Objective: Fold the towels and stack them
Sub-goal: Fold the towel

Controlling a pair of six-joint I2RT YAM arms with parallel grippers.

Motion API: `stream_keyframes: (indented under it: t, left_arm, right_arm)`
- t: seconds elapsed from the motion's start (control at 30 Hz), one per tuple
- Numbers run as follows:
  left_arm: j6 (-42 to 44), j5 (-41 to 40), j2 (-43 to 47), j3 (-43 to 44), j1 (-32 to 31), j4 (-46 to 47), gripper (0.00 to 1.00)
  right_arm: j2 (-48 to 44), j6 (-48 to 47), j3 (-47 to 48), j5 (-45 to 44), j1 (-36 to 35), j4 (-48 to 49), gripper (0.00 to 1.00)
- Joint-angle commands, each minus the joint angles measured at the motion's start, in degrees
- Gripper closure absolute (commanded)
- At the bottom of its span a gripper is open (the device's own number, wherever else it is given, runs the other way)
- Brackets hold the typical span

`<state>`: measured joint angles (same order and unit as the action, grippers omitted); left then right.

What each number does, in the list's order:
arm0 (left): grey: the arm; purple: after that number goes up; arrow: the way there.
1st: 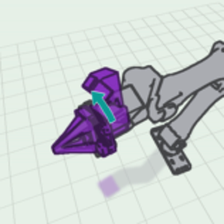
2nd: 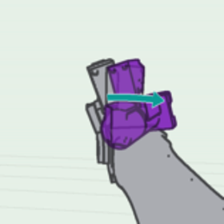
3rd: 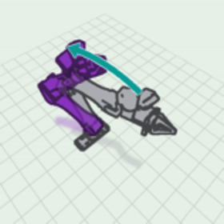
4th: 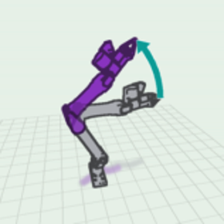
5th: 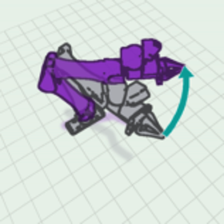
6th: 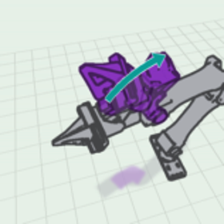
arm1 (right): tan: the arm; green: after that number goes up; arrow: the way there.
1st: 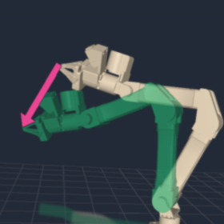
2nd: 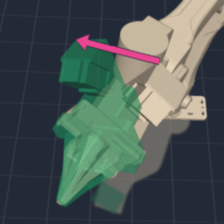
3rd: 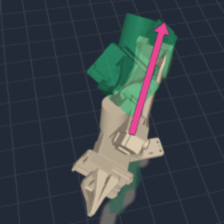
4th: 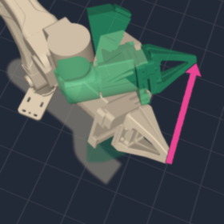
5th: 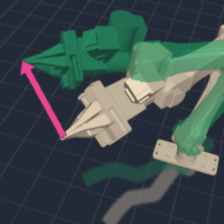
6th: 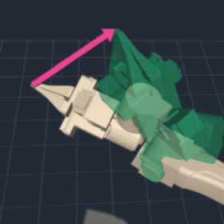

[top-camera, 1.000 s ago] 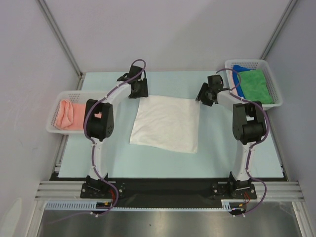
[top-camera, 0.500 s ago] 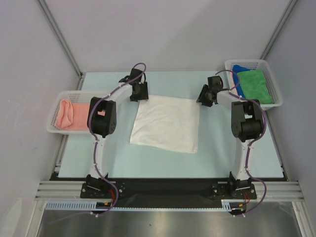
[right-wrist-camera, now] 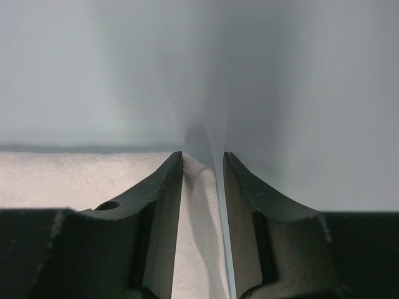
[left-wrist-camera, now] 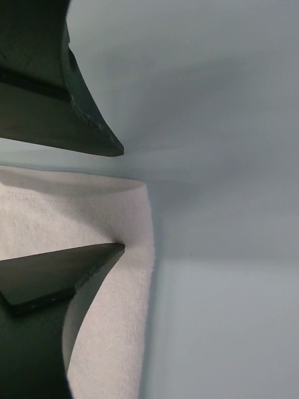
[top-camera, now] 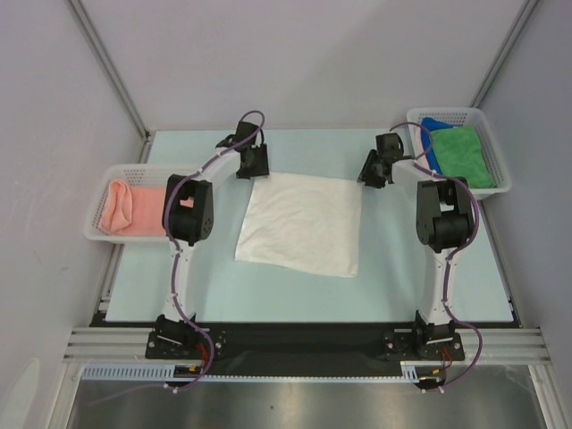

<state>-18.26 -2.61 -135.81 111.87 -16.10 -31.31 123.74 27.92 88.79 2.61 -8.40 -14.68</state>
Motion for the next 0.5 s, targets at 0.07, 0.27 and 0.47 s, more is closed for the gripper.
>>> stream_keyframes:
  t: [0.07,0.27,0.47]
  left_arm:
    - [-0.54,4.35,-1.21,-0.07,0.37,3.27,0.38]
    - [-1.25,5.42,-0.77,-3.33,0.45,5.90,0.42]
    - [-1.60,5.95,-0.34,-4.12,0.37,6.52,0.50]
  right_arm:
    - [1.41,-1.56,3.05,-0.68,0.23,-0.79,0.64]
    - [-2.00,-1.29,-0.80,0.37,-0.03,0.16,0.55]
    - [-5.09,-1.64,-3.89,-0.24,-0.83,2.28,0.52]
